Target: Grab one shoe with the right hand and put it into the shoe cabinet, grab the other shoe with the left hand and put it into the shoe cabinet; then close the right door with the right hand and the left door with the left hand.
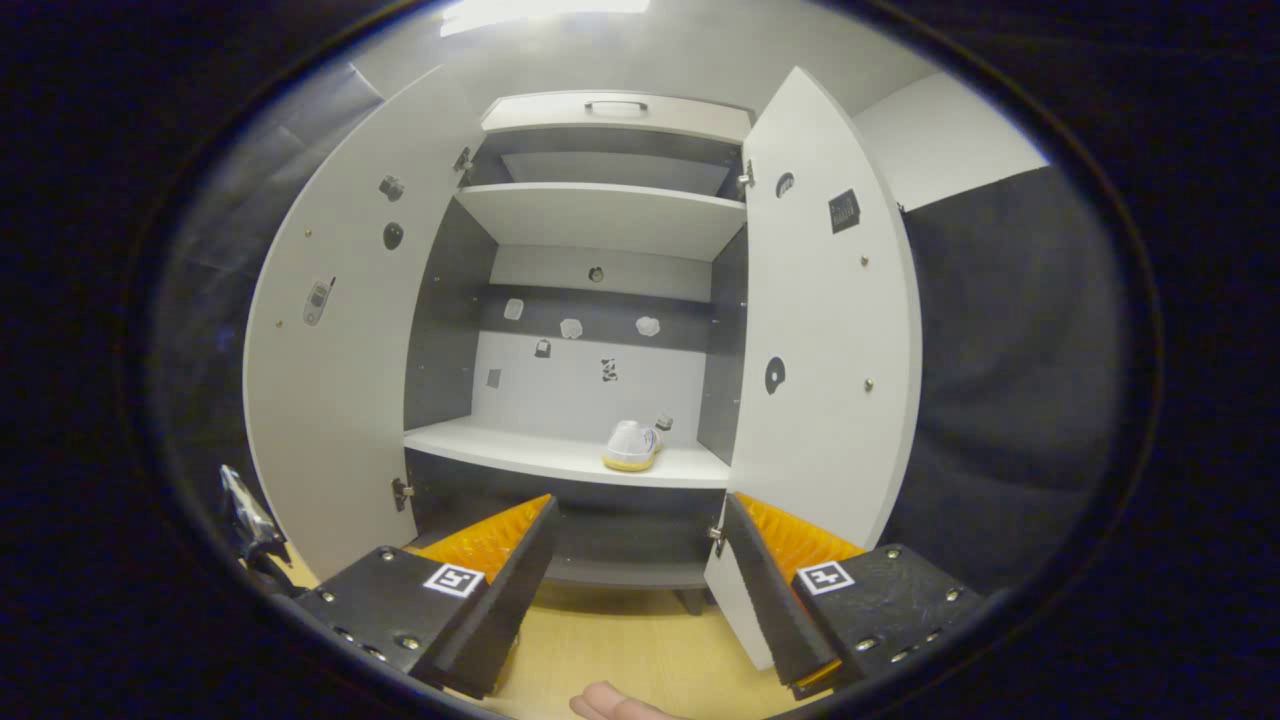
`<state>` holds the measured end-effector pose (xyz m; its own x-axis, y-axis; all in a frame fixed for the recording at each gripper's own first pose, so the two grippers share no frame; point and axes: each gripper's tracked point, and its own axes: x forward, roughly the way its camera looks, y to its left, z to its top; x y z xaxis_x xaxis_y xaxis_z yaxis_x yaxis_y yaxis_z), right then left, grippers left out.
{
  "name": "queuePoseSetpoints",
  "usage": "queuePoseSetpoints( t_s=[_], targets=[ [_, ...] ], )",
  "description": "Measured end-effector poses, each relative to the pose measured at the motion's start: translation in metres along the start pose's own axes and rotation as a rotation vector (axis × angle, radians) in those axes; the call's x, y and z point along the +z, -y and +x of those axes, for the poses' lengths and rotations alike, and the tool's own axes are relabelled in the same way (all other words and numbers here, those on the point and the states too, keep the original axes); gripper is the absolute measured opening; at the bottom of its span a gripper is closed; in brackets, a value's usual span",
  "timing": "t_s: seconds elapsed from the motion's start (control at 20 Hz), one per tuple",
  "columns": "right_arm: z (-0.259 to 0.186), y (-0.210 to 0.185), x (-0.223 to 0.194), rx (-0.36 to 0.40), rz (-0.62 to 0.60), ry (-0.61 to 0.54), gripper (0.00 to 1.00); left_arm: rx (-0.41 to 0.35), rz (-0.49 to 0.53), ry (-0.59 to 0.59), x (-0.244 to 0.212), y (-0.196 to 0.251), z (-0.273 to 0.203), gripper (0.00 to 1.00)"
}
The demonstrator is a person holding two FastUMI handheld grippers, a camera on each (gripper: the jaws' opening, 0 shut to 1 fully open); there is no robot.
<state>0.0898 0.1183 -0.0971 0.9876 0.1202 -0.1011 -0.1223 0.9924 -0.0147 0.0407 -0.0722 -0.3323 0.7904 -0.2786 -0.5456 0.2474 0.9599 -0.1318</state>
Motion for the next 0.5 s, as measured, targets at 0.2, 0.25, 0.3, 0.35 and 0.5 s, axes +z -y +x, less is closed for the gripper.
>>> queuePoseSetpoints(
  t_s=[0.2,0.25,0.3,0.35,0.5],
  targets=[
    [-0.011,0.014,-0.014,-0.010,0.030,-0.001,0.98,0.025,0.015,-0.143,-0.050,-0.012,0.029,1.00],
    [-0.011,0.018,-0.014,-0.020,0.032,0.004,0.98,0.034,0.016,-0.171,-0.058,-0.015,0.035,1.00],
    [-0.013,0.020,-0.016,-0.023,0.032,0.008,0.98,0.030,0.011,-0.192,-0.064,-0.015,0.040,1.00],
    [-0.013,0.020,-0.018,-0.020,0.031,0.009,0.98,0.024,0.002,-0.211,-0.071,-0.014,0.045,1.00],
    [-0.008,0.019,-0.027,-0.009,0.016,0.000,0.98,-0.022,-0.015,-0.244,-0.081,-0.007,0.055,0.91]
  ],
)
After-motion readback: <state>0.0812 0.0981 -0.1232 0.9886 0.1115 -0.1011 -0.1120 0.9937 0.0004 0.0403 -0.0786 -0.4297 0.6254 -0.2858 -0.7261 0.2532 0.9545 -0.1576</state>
